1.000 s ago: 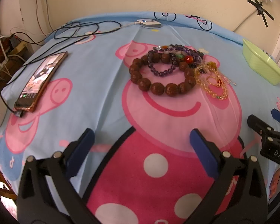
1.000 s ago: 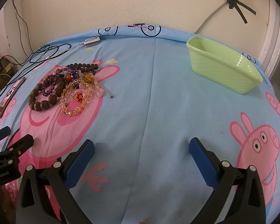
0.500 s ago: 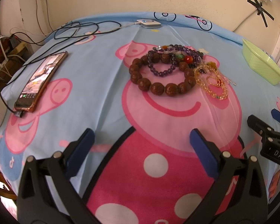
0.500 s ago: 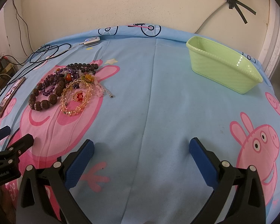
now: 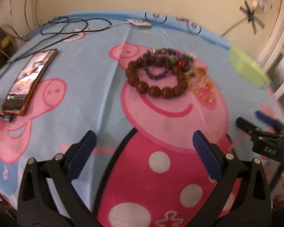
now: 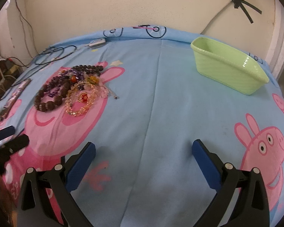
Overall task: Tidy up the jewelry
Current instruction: 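Lower the left tool onto the brown wooden bead bracelet and close it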
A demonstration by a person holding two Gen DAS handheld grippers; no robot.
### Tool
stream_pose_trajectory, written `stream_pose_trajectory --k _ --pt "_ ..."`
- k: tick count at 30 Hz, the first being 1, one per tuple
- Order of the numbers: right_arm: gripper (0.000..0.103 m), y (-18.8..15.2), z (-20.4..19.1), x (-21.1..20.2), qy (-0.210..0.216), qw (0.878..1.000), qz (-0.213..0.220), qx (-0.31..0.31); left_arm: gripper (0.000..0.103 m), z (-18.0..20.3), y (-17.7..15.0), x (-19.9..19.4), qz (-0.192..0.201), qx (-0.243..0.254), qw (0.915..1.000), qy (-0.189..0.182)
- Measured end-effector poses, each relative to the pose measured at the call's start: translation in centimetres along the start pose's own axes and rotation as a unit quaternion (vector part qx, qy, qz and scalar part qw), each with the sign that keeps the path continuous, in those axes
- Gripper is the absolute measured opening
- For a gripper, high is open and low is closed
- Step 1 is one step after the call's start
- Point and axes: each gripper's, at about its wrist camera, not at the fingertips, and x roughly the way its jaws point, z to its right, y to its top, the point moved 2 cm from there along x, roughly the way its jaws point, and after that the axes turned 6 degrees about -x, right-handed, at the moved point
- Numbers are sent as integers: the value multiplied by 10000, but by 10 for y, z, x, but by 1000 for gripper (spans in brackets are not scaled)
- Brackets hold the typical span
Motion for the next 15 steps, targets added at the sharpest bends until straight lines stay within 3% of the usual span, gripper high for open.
stream_pose_trajectory --k 3,5,6,8,9,11,15 --pt "80 2 13 -7 379 9984 134 388 98 -25 8 -18 490 -554 9967 -325" --pt "78 9 13 -8 504 9978 172 387 96 -36 19 -20 470 -826 9939 -559" --pt "75 15 12 -10 554 9976 260 310 91 -38 26 -18 434 -838 9937 -609" --pt "47 27 4 -11 580 9977 341 41 87 -35 36 -16 538 -575 9962 -384" --pt "41 33 1 -9 655 9973 333 -68 85 -29 41 -15 603 -347 9973 -254" --pt "20 44 -7 -5 895 9953 304 -186 81 -20 49 -13 649 90 9978 -107" --pt "1 54 -34 4 1604 9859 112 -471 68 -9 54 0 464 646 9968 -35"
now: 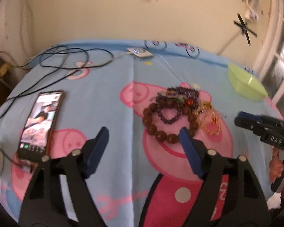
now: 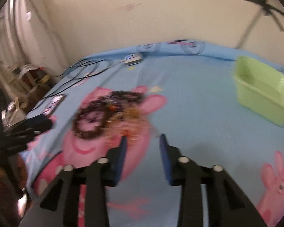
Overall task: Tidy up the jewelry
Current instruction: 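Lower the left tool onto the brown wooden bead bracelet and close it, then carry the brown bead bracelet with the left tool into the green basket and open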
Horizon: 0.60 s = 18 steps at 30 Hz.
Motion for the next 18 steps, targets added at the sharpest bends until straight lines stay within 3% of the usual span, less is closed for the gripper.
stream_pose_trajectory --k 3,5,7,11,12,13,14,16,18 --pt "0 8 -17 16 548 9983 -160 -101 54 -3 -2 17 -425 -146 9984 -332" --pt "0 19 -24 26 798 9965 -207 -100 51 -9 0 30 -653 -322 9966 -388" --pt "0 32 -31 34 809 9963 -208 -187 51 -12 5 38 -729 -496 9949 -486" --pt "0 50 -40 70 354 9959 -555 -625 48 -10 12 56 -845 -512 9942 -430" --pt "0 49 -38 83 374 9945 -775 -592 33 -10 13 58 -728 -493 9956 -316" --pt "0 47 -37 85 519 9946 -741 -503 27 -10 13 60 -703 -432 9965 -165" --pt "0 46 -41 82 647 9935 -788 -513 18 -10 13 58 -697 -383 9965 -262" --pt "0 36 -50 73 987 9898 -829 -599 15 -14 4 50 -809 -515 9937 -575" --pt "0 19 -57 55 1256 9865 -794 -686 15 -19 -11 31 -800 -562 9931 -649"
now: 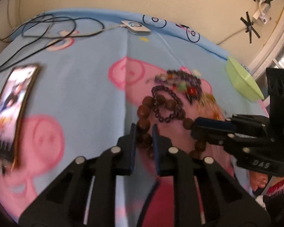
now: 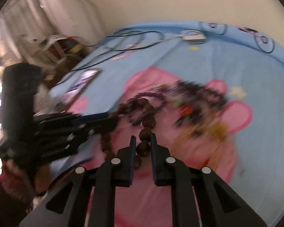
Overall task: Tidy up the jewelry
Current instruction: 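Carry the brown bead bracelet with the left tool into the green basket and open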
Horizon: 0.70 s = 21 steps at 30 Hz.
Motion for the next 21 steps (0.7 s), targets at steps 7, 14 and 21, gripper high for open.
stream_pose_trajectory --k 7,14,21 --pt "0 -33 1 -40 597 9958 508 479 15 16 -43 -35 -175 -329 9966 -732" --pt "0 -38 53 -108 489 9819 1439 1134 7 111 7 -51 396 512 9858 -1552" --pt "0 -35 99 -170 -38 9679 2179 1252 7 190 47 -6 59 1100 9803 -1638"
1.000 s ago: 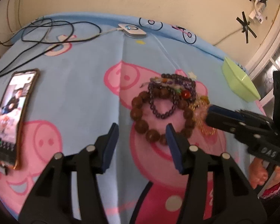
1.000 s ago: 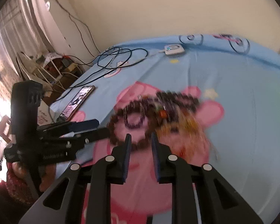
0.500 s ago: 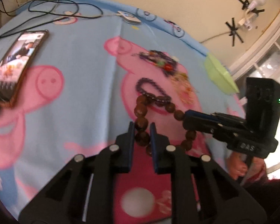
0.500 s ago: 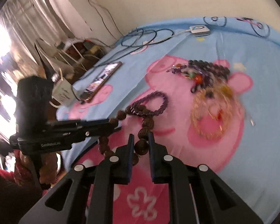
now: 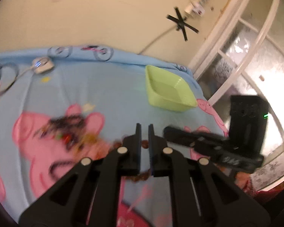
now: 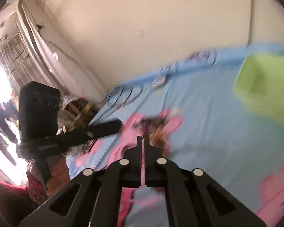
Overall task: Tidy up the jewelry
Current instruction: 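Carry the brown bead bracelet with the left tool into the green basket and open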
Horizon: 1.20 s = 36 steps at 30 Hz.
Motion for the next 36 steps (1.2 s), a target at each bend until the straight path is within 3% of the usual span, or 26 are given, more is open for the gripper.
stream_pose_trajectory --k 3,6,10,11,13,16,18,20,22,24,27,28,29,33,36 --pt "0 13 23 -19 -278 9995 175 32 7 14 21 21 90 224 9996 153" --pt "0 3 47 -30 -633 9977 187 128 7 18 20 39 -46 450 9978 480" --pt "3 -28 65 -15 -684 9961 -364 411 18 5 -6 60 -567 632 9921 927" --pt "34 -33 62 -11 -754 9955 -420 390 19 -3 -12 65 -702 576 9908 1000" --pt "52 -40 55 -3 -871 9949 -465 219 19 -12 -20 71 -895 525 9884 1111" --pt "51 -44 34 21 -1019 9886 -1005 -457 19 -16 -30 73 -1011 665 9862 1128" --pt "40 -47 25 36 -1273 9809 -1222 -820 19 -15 -35 75 -1059 806 9849 1112" --pt "19 -51 22 46 -1479 9729 -1442 -1038 19 -12 -41 76 -1053 966 9828 1169" --pt "5 -58 28 55 -1584 9682 -1612 -1070 23 -11 -43 76 -930 1114 9810 1286" --pt "0 -60 31 60 -1703 9664 -1536 -1158 41 -13 -43 78 -928 1077 9792 1448" --pt "0 -58 32 58 -1599 9709 -1456 -1026 42 -20 -44 84 -987 968 9794 1470" --pt "0 -56 32 53 -1549 9734 -1377 -974 39 -20 -44 86 -1022 977 9798 1415" --pt "0 -50 29 46 -1476 9773 -1213 -916 16 -19 -43 87 -991 1030 9798 1397" --pt "0 -17 21 18 -1452 9836 -551 -917 15 0 -25 83 -751 1141 9843 1121" --pt "0 11 23 -6 -1679 9801 -105 -1057 15 24 0 83 -504 1324 9853 955"
